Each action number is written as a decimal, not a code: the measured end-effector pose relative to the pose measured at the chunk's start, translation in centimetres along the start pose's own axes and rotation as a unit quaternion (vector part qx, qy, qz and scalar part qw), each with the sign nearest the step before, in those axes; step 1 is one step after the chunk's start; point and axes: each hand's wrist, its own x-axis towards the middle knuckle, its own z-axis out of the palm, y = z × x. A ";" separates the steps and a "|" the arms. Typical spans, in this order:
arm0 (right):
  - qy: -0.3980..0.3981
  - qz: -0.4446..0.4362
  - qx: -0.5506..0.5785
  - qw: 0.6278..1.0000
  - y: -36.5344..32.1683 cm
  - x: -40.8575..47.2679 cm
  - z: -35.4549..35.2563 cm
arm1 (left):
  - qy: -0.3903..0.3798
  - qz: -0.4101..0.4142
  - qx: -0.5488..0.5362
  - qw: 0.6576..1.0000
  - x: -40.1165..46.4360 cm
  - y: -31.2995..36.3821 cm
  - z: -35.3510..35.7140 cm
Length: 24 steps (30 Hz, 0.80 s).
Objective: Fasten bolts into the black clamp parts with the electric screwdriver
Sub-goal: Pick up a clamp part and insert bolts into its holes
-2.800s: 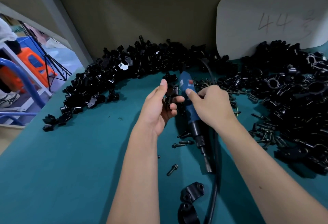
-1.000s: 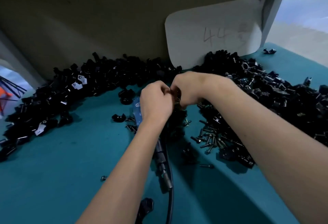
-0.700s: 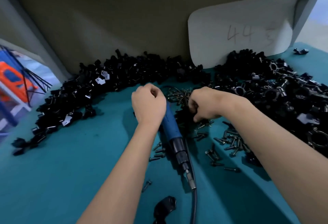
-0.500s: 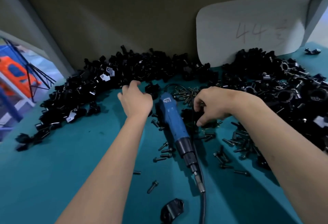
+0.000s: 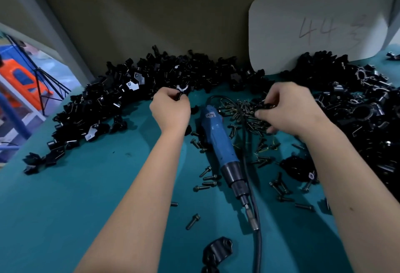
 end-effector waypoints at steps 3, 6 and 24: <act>0.140 0.013 0.050 0.989 0.6 -0.2 -0.4 | -0.018 -0.067 -0.162 0.984 -2.2 0.8 -0.7; 0.258 -0.002 0.136 0.956 0.1 -0.9 -0.1 | -0.068 -0.114 -0.291 0.948 -4.5 1.6 -0.9; 0.135 -0.109 0.403 0.899 0.7 -2.4 4.1 | -0.287 -0.081 -0.361 0.883 -9.0 0.6 -2.9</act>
